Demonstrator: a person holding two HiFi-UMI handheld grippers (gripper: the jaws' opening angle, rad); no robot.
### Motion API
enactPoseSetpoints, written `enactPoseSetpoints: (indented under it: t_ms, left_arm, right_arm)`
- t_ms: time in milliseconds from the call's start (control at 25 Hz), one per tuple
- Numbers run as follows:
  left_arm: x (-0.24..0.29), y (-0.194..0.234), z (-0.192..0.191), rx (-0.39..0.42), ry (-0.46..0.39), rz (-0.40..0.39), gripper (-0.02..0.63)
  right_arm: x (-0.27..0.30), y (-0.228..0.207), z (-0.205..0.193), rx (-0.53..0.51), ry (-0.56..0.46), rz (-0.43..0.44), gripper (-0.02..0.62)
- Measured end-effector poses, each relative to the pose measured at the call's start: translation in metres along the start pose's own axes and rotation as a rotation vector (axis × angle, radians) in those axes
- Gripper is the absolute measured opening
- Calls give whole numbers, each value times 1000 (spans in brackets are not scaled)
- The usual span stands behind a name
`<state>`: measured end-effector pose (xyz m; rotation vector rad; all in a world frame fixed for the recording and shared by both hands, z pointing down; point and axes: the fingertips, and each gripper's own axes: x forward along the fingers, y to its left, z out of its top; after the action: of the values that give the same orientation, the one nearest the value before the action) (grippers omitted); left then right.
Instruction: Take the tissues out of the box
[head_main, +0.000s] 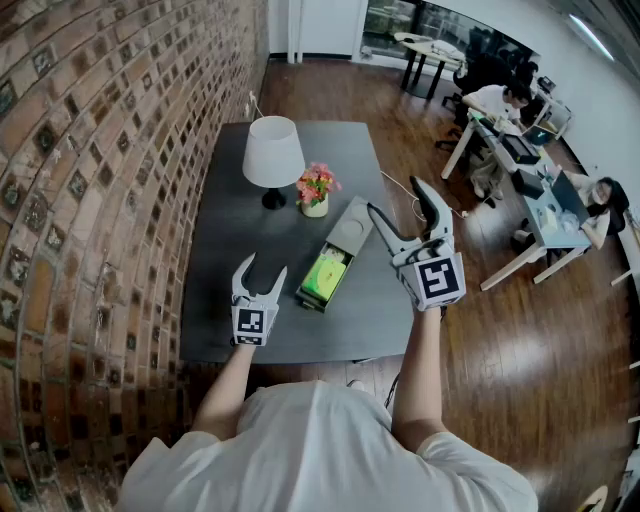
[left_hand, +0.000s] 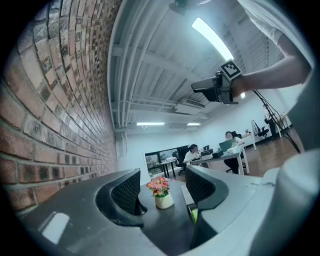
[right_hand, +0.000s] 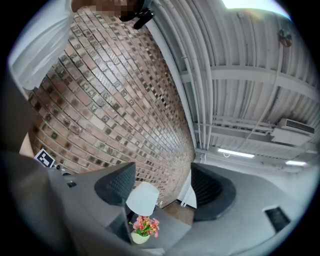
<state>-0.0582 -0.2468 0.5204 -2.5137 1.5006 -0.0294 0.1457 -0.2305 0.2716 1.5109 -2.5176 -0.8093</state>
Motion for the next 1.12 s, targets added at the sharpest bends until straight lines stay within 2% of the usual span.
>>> enactPoseSetpoints:
  t_ms: [240, 680, 880, 1120]
  left_arm:
    - [3, -7, -10, 15, 27, -66, 268]
    - [4, -7, -27, 56, 78, -164, 268]
    - [-2, -7, -37, 62, 106, -189, 268]
    - [-8, -12, -48, 91, 139, -233, 268]
  right_arm:
    - [-12, 12, -22, 2, 25, 54, 344]
    - [-42, 45, -78, -3, 146, 117, 344]
    - [-62, 69, -111, 44, 215, 156, 344]
    - [-83, 100, -155, 40, 324, 223, 344]
